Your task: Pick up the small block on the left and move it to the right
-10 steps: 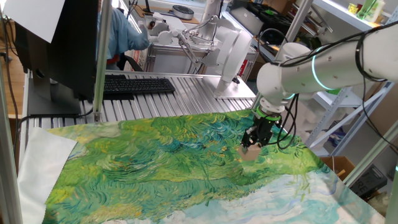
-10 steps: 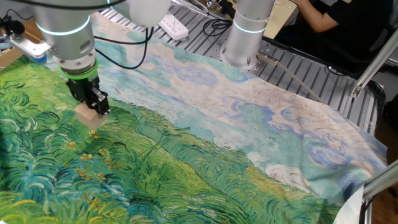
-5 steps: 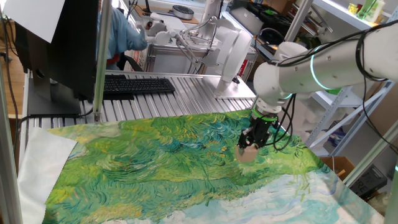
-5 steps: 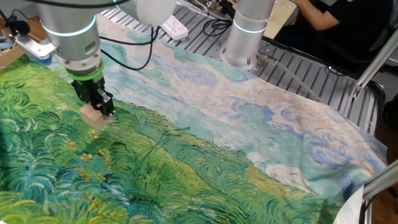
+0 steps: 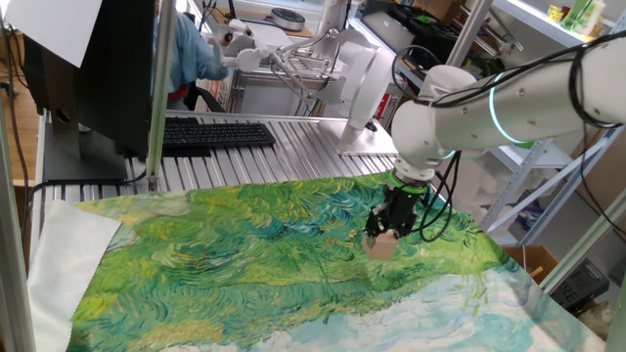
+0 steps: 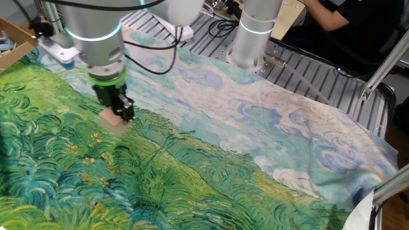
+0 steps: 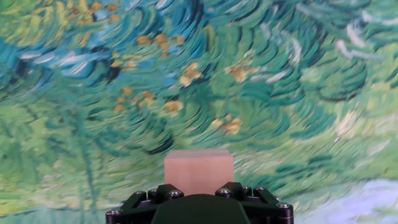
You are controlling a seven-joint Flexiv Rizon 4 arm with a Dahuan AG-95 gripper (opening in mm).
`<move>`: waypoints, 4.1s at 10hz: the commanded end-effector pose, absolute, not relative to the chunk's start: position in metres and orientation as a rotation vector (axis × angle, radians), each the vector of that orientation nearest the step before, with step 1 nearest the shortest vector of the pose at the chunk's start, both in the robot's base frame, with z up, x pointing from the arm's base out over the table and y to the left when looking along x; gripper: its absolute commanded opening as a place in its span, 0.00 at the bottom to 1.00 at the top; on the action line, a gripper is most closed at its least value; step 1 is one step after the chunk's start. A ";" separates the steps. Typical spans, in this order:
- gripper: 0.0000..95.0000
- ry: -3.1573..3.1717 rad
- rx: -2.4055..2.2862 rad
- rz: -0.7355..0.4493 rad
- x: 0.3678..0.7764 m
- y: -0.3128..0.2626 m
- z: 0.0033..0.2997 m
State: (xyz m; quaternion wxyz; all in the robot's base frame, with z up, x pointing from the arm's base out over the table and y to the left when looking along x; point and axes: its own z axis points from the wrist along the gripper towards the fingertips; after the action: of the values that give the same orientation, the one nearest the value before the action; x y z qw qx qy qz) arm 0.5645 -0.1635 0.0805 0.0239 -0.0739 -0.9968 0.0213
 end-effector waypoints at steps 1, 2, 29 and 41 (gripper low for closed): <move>0.00 -3.084 -0.226 0.060 0.564 -0.162 0.077; 0.00 -3.084 -0.227 0.059 0.564 -0.162 0.076; 0.00 -3.083 -0.197 0.042 0.565 -0.162 0.075; 0.00 -3.085 -0.109 0.027 0.565 -0.162 0.076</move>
State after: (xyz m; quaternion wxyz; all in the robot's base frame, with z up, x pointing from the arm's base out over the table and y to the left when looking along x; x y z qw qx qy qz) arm 0.5643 -0.1600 0.0766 0.0276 -0.0364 -0.9989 0.0078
